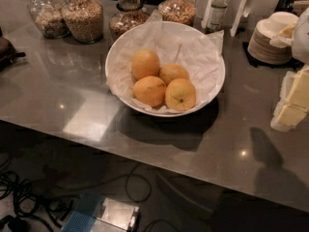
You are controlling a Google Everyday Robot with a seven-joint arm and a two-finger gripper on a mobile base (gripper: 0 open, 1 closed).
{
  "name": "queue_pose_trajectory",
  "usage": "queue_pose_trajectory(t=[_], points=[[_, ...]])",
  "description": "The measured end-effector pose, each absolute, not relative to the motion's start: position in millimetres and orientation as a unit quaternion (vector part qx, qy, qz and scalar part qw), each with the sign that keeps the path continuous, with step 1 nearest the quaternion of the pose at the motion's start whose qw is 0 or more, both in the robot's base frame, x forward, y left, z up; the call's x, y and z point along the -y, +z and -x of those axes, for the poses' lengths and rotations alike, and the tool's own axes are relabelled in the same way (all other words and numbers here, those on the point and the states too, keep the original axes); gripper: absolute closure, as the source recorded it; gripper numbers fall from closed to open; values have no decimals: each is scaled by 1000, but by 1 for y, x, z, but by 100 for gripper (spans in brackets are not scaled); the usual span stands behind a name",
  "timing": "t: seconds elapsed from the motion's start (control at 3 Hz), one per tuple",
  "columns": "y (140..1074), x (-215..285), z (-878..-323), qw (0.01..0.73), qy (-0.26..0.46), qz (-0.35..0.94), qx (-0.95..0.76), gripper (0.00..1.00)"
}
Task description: Pick orange from white bowl
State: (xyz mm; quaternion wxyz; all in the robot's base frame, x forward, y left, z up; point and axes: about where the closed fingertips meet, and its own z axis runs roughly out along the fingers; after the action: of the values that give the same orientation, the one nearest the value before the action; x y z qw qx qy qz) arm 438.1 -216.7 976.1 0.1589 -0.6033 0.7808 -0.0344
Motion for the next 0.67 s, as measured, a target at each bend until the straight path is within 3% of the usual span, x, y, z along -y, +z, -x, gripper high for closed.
queue_pose_trajectory(t=[0.67], points=[[976, 207, -442, 170, -27, 611, -773, 0]])
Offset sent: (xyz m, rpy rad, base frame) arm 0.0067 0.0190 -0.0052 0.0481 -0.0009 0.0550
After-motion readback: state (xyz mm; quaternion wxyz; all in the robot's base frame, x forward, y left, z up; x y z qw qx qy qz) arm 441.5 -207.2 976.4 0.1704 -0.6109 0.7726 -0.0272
